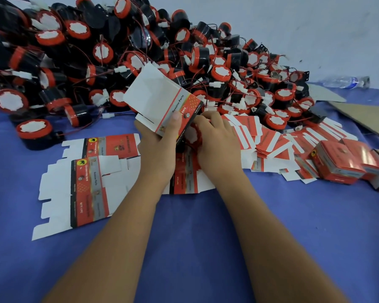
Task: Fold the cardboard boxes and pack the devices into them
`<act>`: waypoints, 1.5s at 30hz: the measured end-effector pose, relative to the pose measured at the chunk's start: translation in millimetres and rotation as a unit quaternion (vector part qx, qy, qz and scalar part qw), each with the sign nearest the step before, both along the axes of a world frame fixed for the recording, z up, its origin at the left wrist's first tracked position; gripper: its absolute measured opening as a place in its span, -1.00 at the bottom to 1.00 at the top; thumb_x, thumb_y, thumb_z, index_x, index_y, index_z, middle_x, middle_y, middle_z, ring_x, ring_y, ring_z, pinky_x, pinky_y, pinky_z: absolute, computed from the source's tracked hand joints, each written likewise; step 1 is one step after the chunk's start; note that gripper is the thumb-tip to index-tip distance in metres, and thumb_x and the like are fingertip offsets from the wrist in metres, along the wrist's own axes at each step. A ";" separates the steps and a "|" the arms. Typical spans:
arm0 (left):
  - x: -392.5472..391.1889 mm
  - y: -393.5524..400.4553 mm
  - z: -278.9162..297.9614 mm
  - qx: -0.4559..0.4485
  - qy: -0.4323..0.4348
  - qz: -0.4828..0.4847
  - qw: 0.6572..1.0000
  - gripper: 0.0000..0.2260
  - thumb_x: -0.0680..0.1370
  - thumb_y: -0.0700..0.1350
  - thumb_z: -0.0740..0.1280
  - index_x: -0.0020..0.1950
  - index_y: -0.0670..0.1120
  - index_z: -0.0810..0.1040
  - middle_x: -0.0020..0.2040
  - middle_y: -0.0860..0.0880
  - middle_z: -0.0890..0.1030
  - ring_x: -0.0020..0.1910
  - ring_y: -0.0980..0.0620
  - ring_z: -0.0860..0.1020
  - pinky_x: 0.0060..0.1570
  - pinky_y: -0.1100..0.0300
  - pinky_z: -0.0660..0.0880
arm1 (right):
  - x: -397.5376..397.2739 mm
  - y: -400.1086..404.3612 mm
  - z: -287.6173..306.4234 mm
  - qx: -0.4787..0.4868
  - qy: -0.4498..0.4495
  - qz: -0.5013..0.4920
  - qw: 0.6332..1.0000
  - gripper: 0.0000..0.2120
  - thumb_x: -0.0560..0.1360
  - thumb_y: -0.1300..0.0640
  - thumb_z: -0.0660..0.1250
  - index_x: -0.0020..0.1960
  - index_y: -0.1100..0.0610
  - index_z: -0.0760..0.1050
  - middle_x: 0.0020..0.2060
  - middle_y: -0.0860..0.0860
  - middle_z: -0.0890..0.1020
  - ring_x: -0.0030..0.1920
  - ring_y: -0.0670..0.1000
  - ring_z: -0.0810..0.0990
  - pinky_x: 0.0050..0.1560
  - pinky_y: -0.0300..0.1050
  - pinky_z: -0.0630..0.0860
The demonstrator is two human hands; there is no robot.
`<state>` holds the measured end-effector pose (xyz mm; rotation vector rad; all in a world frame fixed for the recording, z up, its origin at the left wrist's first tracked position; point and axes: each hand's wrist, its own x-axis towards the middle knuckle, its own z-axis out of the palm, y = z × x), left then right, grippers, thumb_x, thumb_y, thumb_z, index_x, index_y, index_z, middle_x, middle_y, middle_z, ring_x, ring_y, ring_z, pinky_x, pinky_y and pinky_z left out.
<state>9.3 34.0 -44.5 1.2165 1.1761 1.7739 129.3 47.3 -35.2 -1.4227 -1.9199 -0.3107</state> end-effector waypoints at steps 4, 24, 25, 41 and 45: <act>-5.3 -3.7 -0.9 0.009 0.005 0.016 1.000 -0.71 0.58 0.10 0.34 0.18 0.21 0.27 0.14 0.27 0.50 0.01 0.56 0.47 -0.10 0.62 0.38 | 11.3 1.0 3.7 -0.023 0.050 -0.056 0.997 -0.48 0.44 0.27 0.37 0.39 0.08 0.44 0.21 0.10 0.49 0.12 0.14 0.49 0.07 0.01 0.46; -12.4 4.9 -0.3 -0.052 0.255 0.073 0.963 -0.40 0.36 0.05 0.59 0.21 0.02 0.30 0.16 0.07 0.51 0.14 0.08 0.49 0.09 0.10 0.48 | 40.8 -9.2 24.9 0.342 0.126 -0.259 0.894 -0.39 0.39 0.44 0.32 0.24 -0.10 0.29 0.17 0.07 0.60 0.21 -0.05 0.35 0.14 0.08 0.24; -16.2 6.5 -0.3 -0.042 0.294 0.107 0.949 -0.38 0.34 0.07 0.60 0.23 -0.01 0.34 0.16 0.05 0.48 0.14 0.05 0.43 0.10 0.07 0.43 | 41.6 -9.0 24.1 0.347 0.113 -0.242 0.899 -0.40 0.39 0.44 0.32 0.24 -0.09 0.28 0.18 0.05 0.60 0.23 -0.04 0.36 0.14 0.08 0.25; -8.7 6.3 -5.7 -0.070 0.227 -0.061 0.970 -0.61 0.47 -0.15 0.46 0.15 0.15 0.37 -0.09 0.16 0.59 -0.12 0.28 0.55 -0.33 0.49 0.43 | -1.6 -16.3 6.5 0.011 -0.008 0.057 0.998 -0.68 0.46 0.15 0.28 0.21 0.08 0.58 0.21 0.06 0.55 0.20 0.10 0.50 0.24 0.00 0.25; -8.4 5.3 -4.7 -0.082 0.228 -0.062 0.968 -0.56 0.44 -0.14 0.50 0.13 0.17 0.34 -0.07 0.15 0.59 -0.13 0.21 0.58 -0.37 0.46 0.44 | -2.8 -18.4 8.5 -0.001 -0.018 0.038 0.999 -0.67 0.53 0.11 0.19 0.23 0.07 0.58 0.22 0.03 0.58 0.21 0.08 0.53 0.30 0.04 0.18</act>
